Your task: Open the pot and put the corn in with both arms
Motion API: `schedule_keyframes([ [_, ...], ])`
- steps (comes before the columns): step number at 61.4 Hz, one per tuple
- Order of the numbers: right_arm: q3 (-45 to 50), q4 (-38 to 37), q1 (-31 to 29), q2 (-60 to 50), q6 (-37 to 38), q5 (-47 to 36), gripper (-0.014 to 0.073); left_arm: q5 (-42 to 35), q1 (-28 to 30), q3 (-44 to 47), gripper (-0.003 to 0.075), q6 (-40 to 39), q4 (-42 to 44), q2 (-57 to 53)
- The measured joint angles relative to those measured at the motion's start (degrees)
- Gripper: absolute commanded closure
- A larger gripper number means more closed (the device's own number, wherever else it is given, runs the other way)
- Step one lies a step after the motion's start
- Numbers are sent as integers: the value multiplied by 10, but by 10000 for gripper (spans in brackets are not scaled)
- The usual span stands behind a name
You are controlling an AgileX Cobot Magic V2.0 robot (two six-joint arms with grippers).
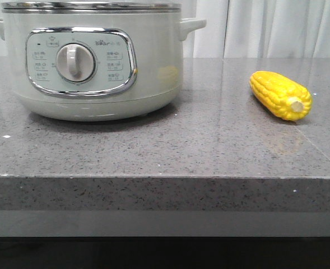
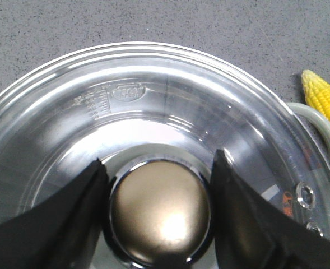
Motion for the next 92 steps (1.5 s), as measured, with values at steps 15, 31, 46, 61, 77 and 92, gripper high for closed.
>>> schedule_keyframes([
  [15, 0, 0, 0, 0, 0, 0, -60, 0, 0, 0, 603, 0, 1, 0],
  [31, 0, 0, 0, 0, 0, 0, -60, 0, 0, 4, 604, 0, 7, -34],
  [46, 0, -1, 0, 0, 0, 0, -60, 26, 0, 10, 604, 19, 11, -118],
  [61, 0, -1, 0, 1, 0, 0, -60, 30, 0, 126, 604, 55, -39, -226],
  [77, 0, -1, 0, 42, 0, -13, -60, 30, -1, 303, 604, 57, -45, -374],
  [92, 0, -1, 0, 118, 0, -37, -60, 30, -1, 450, 604, 58, -53, -526],
])
